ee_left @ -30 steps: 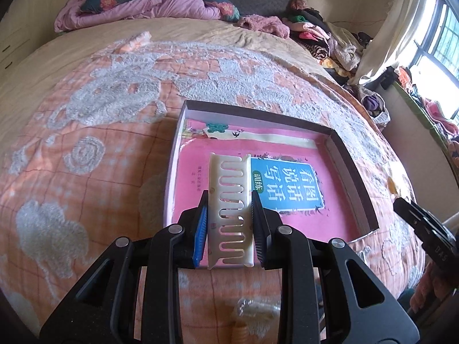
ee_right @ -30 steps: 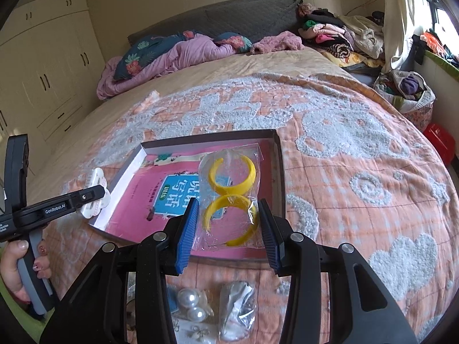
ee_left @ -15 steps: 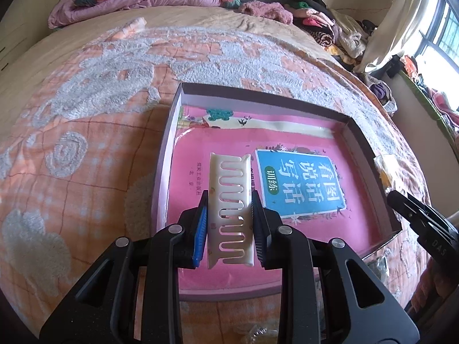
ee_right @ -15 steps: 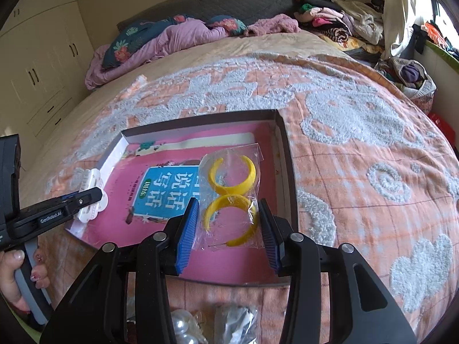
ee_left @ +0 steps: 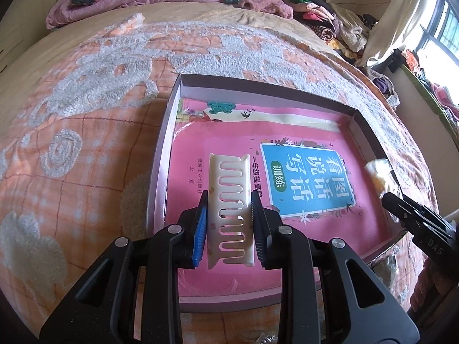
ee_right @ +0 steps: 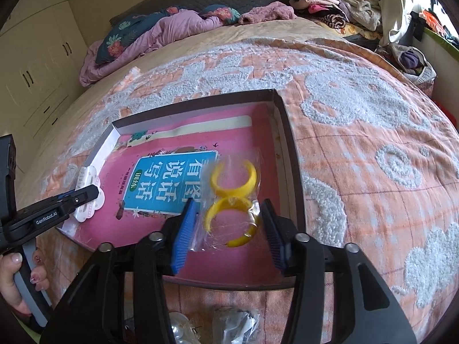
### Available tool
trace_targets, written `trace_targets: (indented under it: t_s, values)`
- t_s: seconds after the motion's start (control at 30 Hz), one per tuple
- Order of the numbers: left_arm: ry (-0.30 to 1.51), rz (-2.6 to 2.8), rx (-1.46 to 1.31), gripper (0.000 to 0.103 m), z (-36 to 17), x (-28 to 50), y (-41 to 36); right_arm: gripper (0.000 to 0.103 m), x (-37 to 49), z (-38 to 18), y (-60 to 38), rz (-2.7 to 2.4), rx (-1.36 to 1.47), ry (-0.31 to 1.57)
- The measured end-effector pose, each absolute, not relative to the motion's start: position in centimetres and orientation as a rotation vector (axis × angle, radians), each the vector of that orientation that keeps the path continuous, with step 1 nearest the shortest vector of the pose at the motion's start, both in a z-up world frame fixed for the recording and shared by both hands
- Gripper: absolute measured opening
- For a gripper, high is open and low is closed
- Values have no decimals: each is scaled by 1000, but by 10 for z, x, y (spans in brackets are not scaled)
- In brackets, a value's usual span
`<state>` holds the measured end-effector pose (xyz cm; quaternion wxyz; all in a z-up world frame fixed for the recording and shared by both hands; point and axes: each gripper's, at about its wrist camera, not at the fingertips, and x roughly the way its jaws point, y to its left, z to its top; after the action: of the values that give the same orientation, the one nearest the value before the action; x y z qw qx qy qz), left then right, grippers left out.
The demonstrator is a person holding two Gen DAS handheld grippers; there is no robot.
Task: Organize jewelry
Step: 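Carry the white claw clip into the box and open the left gripper, then move the left gripper back over the loose jewelry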
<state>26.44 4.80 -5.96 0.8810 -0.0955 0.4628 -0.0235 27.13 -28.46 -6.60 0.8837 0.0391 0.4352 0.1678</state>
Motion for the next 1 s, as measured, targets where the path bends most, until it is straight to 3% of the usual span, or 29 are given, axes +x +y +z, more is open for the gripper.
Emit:
trace_targets:
  t_s: [0.1, 0.17, 0.27, 0.43, 0.5, 0.67, 0.8, 1.0]
  values:
    - [966, -44, -196, 23, -60, 265, 48, 54, 268, -62, -288, 350, 88, 894]
    - [960, -42, -197, 33, -58, 263, 48, 59, 265, -58, -290, 351, 94, 882]
    - [951, -39, -198, 37, -54, 261, 49, 66, 259, -49, -295, 350, 101, 855]
    - [931, -26, -199, 54, -43, 254, 52, 78, 245, -29, -303, 351, 112, 802]
    - [915, -26, -209, 65, -36, 249, 53, 81, 240, -22, -306, 351, 113, 783]
    - [872, -12, -231, 80, -15, 234, 58, 84, 227, -4, -313, 356, 119, 744]
    - [840, -2, -242, 87, -1, 222, 62, 86, 215, 8, -317, 364, 121, 718]
    - [801, 4, -249, 89, 17, 201, 66, 89, 199, 21, -324, 369, 125, 687]
